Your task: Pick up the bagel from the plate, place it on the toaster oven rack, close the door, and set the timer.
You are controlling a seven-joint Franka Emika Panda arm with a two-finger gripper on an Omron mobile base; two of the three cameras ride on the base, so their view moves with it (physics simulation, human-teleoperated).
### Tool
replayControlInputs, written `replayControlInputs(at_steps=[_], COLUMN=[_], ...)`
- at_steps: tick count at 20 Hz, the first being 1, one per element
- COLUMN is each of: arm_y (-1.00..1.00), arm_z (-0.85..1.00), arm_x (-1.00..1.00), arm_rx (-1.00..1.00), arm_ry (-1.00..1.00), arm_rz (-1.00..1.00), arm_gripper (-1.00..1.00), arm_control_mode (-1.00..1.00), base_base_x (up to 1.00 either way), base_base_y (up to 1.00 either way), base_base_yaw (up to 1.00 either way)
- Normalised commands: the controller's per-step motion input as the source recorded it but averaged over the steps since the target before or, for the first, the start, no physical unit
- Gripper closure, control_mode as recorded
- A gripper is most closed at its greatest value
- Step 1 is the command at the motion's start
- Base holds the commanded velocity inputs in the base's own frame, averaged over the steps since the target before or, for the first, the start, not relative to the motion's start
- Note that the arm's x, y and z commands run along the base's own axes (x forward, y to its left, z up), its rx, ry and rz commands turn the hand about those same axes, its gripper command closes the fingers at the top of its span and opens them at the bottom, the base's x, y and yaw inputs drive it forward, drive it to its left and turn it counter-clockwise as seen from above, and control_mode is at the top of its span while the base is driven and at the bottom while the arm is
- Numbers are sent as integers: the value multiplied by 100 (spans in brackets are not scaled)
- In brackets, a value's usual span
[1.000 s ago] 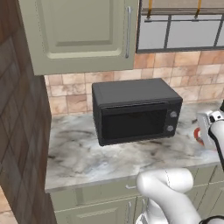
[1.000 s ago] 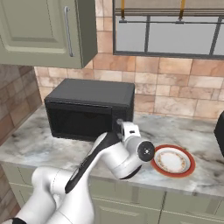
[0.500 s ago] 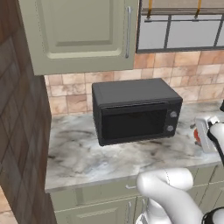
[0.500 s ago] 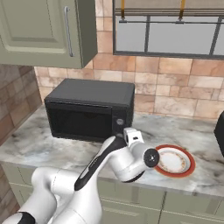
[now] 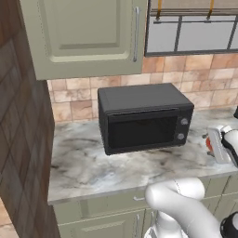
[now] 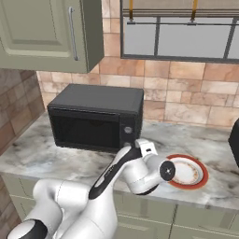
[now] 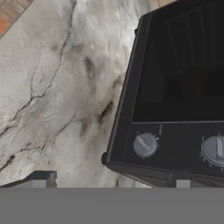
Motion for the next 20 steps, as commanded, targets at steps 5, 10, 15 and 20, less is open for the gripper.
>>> replayControlInputs(at_steps=[5, 10, 15, 20], arm_y=[6, 20, 50, 22], arm_z=[-2, 0, 0, 0], arm_x=[0, 12, 29, 8], arm_rx=[0, 0, 0, 0], arm_ry=[-1, 0, -3, -16], arm_rz=[0, 0, 0, 0], arm_gripper=[-100, -100, -100, -100], arm_control_mode=[-100, -100, -100, -100], base_base_x=[0, 0, 0, 0], base_base_y=[0, 0, 0, 0], base_base_yaw=[0, 0, 0, 0])
